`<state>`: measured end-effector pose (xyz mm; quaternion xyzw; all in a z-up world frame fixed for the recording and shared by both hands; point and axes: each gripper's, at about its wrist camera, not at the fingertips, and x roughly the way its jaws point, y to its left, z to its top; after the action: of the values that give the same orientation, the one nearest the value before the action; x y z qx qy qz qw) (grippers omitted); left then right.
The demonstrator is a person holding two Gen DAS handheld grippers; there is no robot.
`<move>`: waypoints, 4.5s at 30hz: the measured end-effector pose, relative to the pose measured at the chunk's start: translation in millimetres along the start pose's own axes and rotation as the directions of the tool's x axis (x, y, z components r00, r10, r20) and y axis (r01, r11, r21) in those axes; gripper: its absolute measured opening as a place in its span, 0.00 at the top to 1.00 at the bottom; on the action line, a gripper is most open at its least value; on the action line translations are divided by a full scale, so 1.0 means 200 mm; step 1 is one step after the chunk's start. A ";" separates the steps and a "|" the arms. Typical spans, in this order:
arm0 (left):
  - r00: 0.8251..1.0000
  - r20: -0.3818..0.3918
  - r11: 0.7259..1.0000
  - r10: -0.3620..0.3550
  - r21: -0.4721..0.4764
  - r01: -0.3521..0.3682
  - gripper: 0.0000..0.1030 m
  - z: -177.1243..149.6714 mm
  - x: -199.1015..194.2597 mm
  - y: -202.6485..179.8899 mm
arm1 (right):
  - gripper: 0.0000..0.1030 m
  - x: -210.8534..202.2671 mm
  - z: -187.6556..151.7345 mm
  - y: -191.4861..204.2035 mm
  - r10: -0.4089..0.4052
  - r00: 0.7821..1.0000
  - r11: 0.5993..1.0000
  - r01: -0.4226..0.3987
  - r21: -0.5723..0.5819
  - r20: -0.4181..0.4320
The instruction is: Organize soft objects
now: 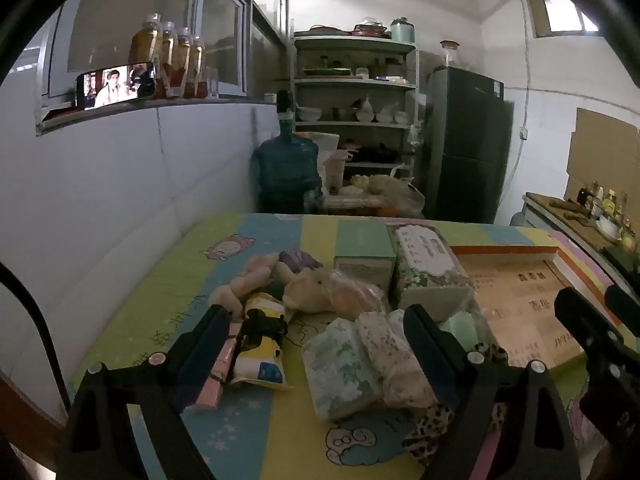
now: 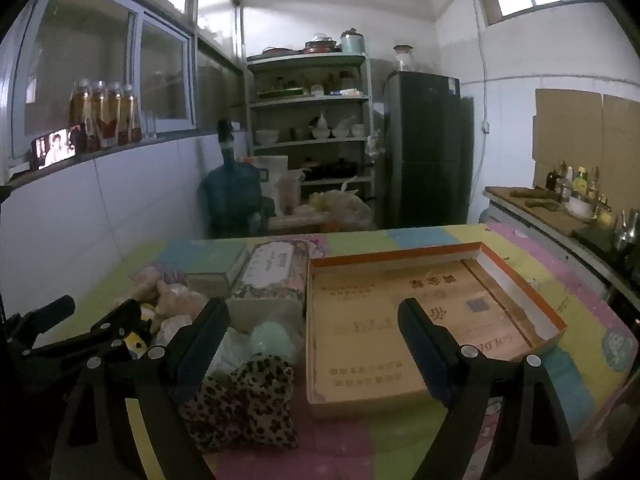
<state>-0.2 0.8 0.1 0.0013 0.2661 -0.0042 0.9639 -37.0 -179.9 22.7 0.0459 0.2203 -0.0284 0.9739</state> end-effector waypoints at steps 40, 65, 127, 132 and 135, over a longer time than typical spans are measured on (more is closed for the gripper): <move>0.999 -0.019 1.000 -0.027 -0.005 0.027 0.18 -0.02 0.02 0.03 | 0.15 0.01 0.00 0.04 0.035 0.999 0.999 -0.035 -0.014 -0.004; 0.999 -0.019 1.000 -0.028 -0.007 0.028 0.18 -0.02 0.02 0.04 | 0.15 0.02 -0.01 0.06 0.042 0.999 0.999 -0.042 -0.015 -0.012; 0.991 -0.064 0.987 -0.118 -0.113 0.110 0.18 -0.30 0.16 0.57 | 0.15 0.26 -0.37 0.21 0.202 0.950 0.967 -0.232 -0.107 -0.237; 0.985 -0.111 0.991 -0.130 -0.037 0.127 0.18 -0.31 0.26 0.58 | 0.15 0.28 -0.38 0.20 0.202 0.944 0.968 -0.232 -0.090 -0.263; 0.982 -0.121 0.990 -0.144 -0.005 0.144 0.18 -0.31 0.29 0.59 | 0.15 0.30 -0.39 0.19 0.228 0.927 0.965 -0.255 -0.056 -0.298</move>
<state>18.7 118.6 -83.5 -0.0159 0.3234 -0.0742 0.9432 -13.0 -136.6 -70.8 0.0304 0.3539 0.1091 0.9284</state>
